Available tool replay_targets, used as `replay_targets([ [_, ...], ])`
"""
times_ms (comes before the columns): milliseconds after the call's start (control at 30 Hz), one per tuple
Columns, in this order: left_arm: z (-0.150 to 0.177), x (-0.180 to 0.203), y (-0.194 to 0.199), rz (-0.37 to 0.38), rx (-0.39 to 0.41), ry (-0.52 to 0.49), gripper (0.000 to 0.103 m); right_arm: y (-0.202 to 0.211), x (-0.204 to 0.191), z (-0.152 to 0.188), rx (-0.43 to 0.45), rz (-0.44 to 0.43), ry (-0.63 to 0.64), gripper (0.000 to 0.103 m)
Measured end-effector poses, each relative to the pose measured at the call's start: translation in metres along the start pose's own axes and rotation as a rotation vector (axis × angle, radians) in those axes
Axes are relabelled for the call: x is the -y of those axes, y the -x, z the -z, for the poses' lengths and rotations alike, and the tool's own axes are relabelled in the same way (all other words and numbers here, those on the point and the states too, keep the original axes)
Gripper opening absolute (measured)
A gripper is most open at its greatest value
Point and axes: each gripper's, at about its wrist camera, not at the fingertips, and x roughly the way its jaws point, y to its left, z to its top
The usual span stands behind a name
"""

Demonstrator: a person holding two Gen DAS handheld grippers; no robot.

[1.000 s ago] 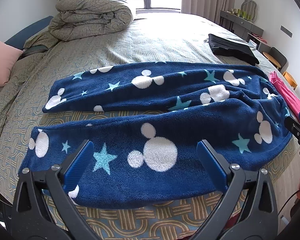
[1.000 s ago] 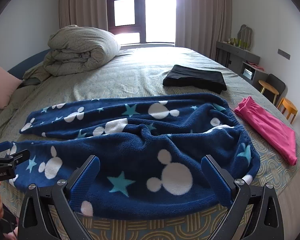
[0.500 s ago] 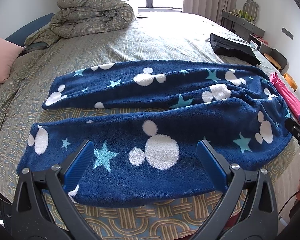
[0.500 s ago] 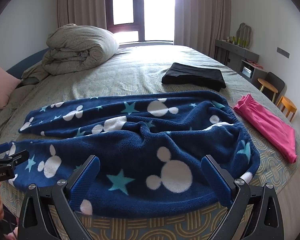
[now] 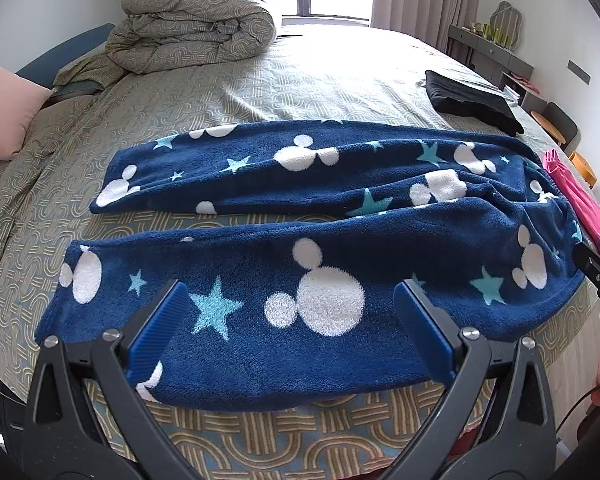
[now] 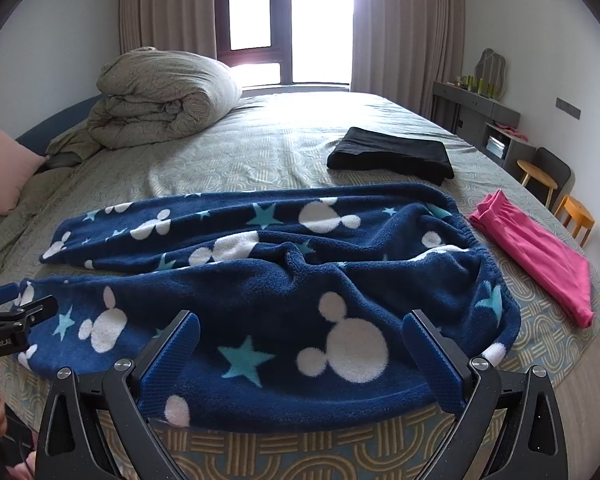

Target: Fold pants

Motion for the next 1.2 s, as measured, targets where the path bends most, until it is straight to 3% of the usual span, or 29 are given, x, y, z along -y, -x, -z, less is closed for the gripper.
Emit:
replay_targets([
  [1200, -0.0016, 0.0032, -0.0016, 0.01, -0.009, -0.013, 0.102, -0.0059, -0.0001, -0.0022, -0.024, 0.004, -0.012, 0.102],
])
